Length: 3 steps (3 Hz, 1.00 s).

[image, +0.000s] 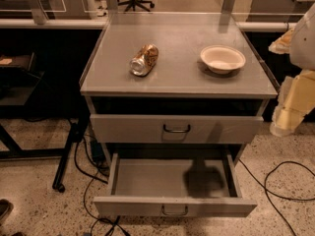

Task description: Close middle drawer

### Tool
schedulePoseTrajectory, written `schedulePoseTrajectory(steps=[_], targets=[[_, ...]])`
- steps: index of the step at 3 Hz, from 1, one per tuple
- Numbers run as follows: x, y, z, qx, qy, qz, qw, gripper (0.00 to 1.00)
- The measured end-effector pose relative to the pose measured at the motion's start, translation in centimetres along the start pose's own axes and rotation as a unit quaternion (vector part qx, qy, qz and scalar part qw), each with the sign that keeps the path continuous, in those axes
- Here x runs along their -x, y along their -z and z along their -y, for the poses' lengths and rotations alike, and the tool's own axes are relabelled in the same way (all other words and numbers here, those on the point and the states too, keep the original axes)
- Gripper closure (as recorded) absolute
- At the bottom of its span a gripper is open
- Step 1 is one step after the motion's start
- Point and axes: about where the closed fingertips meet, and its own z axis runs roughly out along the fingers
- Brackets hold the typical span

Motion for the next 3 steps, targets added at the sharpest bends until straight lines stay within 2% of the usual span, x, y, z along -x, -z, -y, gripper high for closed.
schedulePoseTrajectory(steps=[1,2,3], targets=[[0.00,0.00,0.00,0.000,0.000,0.000,1.0000,0.00],[0.00,0.00,0.00,0.000,0.000,0.000,1.0000,0.15],[0.00,0.00,0.00,0.000,0.000,0.000,1.0000,0.39]])
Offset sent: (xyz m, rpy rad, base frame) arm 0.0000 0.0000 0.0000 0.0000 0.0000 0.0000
